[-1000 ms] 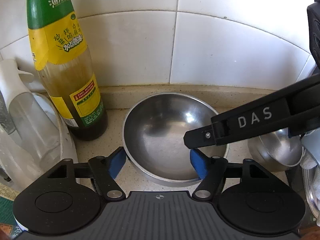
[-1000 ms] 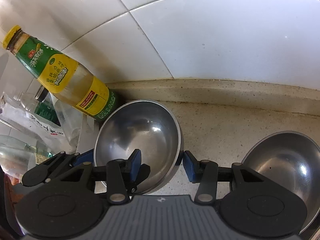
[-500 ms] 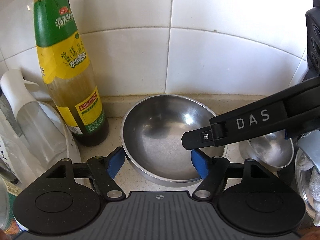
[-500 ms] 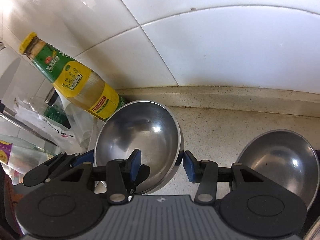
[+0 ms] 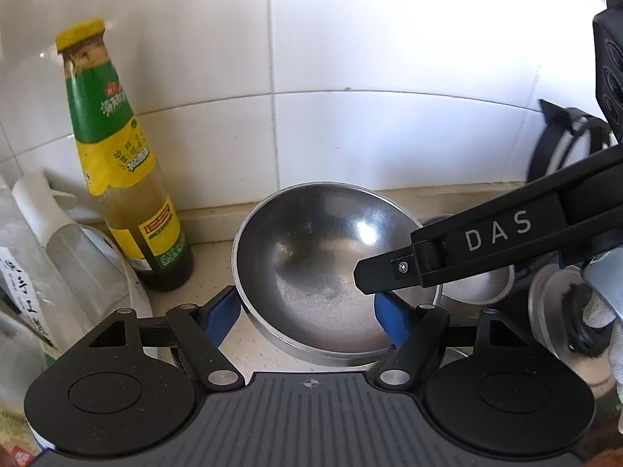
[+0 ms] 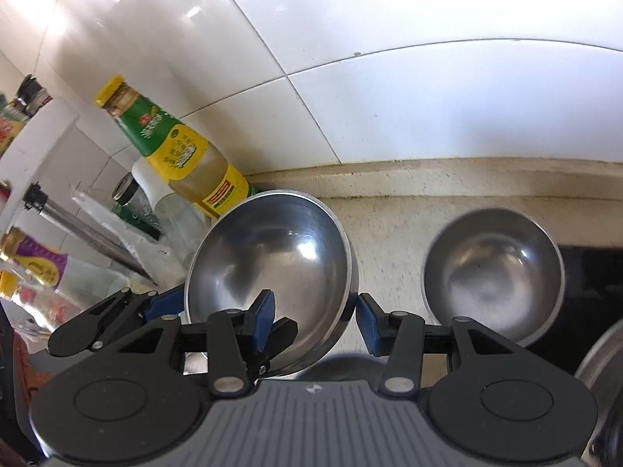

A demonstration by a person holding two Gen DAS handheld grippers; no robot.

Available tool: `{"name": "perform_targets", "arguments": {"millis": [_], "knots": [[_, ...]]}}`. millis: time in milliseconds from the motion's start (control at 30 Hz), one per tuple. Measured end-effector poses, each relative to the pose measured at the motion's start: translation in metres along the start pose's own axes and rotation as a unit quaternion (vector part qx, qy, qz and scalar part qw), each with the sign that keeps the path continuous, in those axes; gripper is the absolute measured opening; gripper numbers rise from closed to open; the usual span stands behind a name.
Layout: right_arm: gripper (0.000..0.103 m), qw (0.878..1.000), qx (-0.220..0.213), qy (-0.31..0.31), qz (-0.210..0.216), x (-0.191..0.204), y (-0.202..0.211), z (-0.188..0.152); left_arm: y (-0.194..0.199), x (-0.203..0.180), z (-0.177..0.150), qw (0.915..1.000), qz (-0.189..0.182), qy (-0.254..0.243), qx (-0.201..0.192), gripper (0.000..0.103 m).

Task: Organize plates and bowls
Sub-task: 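Carry the steel bowl to the bowl by the bottle and lower it inside, then open both grippers and release the nested steel bowl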

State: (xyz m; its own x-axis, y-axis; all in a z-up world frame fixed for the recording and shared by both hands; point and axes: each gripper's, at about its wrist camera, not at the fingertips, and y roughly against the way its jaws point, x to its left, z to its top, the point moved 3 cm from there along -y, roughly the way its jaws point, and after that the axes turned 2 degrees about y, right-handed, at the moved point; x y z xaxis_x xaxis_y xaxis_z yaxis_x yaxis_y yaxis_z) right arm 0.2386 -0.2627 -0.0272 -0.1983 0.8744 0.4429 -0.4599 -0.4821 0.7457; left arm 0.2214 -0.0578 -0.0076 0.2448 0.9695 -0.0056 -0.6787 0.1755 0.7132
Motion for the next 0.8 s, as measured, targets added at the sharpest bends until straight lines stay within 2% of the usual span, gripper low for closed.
{"name": "perform_targets", "arguments": {"millis": [267, 533, 800], "knots": [[0.051, 1.0, 0.008, -0.019, -0.012, -0.004, 0.022, -0.034, 0.024, -0.023, -0.021, 0.9996, -0.014, -0.024, 0.002, 0.083], [0.051, 0.998, 0.035, -0.044, -0.027, -0.015, 0.019, -0.065, 0.021, -0.039, -0.049, 0.9981, -0.034, -0.039, 0.035, 0.084], [0.054, 0.997, 0.049, -0.047, -0.04, -0.023, 0.016, -0.075, 0.014, -0.043, -0.065, 0.9963, -0.046, -0.046, 0.056, 0.081]]}}
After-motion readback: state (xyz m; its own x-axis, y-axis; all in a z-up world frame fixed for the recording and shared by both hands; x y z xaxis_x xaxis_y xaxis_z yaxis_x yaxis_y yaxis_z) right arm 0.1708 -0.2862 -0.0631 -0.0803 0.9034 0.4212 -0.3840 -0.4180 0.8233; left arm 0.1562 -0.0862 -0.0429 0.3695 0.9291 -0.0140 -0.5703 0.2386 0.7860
